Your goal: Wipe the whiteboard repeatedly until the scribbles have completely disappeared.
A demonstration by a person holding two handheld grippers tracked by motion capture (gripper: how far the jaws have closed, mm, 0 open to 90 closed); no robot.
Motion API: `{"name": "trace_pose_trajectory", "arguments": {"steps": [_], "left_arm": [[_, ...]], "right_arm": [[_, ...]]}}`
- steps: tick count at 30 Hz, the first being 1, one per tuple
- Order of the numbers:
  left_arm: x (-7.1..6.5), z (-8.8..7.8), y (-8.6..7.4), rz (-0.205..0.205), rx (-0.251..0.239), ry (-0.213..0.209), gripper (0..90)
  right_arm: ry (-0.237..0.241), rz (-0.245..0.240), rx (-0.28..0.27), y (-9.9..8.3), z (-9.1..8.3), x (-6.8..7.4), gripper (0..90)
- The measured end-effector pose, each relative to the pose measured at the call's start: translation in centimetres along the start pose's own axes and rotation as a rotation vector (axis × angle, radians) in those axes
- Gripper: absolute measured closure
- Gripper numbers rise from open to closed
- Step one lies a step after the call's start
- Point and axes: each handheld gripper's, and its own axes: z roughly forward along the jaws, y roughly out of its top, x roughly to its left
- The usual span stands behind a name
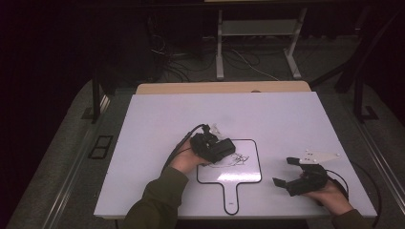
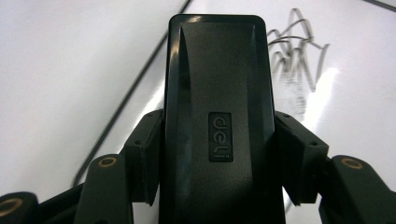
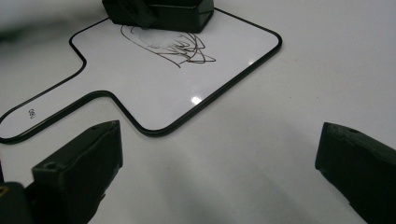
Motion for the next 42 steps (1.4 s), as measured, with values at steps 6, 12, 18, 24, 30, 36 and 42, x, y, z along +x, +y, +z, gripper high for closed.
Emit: {"name": "trace_pose_trajectory", "arguments": {"steps": [6,12,18,24,30,36,42], "left_arm": [[0.9,-0.2,-0.5,-0.033,-0.007,0.021,39.1],[0.0,-0.2,-0.1,0.002,0.010,0.012,39.1],[-1.5,0.0,0.2,0.036,0.012,-0.016,39.1],[-3.5,0.2,0.5,0.081,0.017,-0.046,39.1],[-4.1,0.3,0.7,0.099,0.018,-0.066,39.1],[-2.6,0.1,0.3,0.063,0.017,-0.040,39.1],[-1.0,-0.4,-0.4,0.017,0.009,0.001,39.1]], "right_arm": [[0.000,0.000,0.000,0.0,0.0,0.0,0.0],[0.001,-0.001,0.001,0.0,0.0,0.0,0.0],[0.000,-0.001,0.000,0.0,0.0,0.0,0.0],[-0.001,-0.002,0.002,0.0,0.0,0.0,0.0],[-0.002,-0.004,0.000,0.0,0.0,0.0,0.0],[-0.004,-0.003,-0.002,0.0,0.0,0.0,0.0],[-0.003,-0.004,-0.002,0.0,0.0,0.0,0.0]]}}
